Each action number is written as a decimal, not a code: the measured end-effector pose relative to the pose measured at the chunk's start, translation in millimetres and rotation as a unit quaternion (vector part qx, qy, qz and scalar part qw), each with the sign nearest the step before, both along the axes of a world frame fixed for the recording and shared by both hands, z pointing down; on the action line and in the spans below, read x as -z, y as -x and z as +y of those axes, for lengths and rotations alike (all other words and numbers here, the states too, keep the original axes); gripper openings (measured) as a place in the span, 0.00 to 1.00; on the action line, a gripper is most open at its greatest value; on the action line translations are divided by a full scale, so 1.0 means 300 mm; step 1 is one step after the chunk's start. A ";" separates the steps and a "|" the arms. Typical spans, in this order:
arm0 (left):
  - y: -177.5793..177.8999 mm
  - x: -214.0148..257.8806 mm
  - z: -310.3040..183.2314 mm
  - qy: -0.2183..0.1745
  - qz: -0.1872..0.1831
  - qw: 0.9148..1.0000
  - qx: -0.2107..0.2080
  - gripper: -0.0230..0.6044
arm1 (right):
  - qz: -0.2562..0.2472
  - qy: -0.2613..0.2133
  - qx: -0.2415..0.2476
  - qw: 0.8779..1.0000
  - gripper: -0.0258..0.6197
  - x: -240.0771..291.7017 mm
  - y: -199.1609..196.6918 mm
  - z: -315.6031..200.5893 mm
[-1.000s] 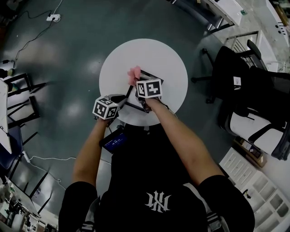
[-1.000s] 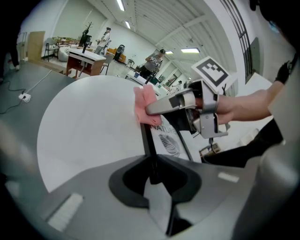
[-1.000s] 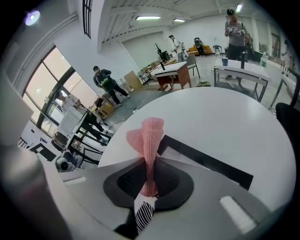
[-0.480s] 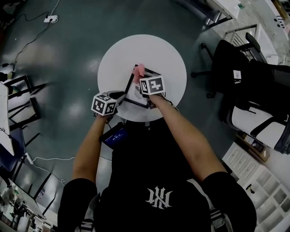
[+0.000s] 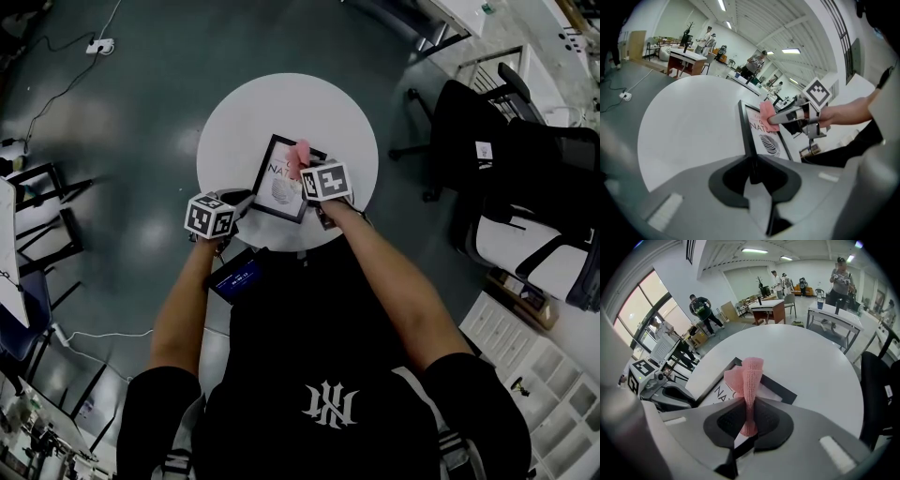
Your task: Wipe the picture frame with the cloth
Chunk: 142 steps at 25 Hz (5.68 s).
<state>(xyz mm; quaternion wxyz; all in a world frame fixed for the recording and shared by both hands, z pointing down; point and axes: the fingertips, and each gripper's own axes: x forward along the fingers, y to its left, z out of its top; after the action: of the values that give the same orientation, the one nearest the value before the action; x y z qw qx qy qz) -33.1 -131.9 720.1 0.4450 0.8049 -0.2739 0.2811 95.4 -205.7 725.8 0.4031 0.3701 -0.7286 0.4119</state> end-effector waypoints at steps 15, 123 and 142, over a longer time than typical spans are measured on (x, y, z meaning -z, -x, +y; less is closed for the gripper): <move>-0.004 -0.007 0.001 -0.001 -0.002 1.000 -0.004 0.12 | 0.035 -0.006 0.026 0.999 0.08 0.008 -0.102 0.077; -0.003 -0.007 -0.005 -0.004 -0.007 1.000 0.003 0.12 | -0.078 0.038 0.001 0.996 0.08 -0.005 0.196 0.265; -0.003 -0.010 -0.005 -0.001 -0.005 1.000 0.006 0.12 | -0.012 0.038 -0.019 0.999 0.08 0.011 -0.069 0.352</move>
<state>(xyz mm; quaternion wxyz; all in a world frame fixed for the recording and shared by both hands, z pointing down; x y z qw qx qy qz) -32.3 -133.5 723.2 0.4445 0.8025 -0.2808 0.2819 116.2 -100.1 722.4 0.4004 0.3634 -0.7099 0.4514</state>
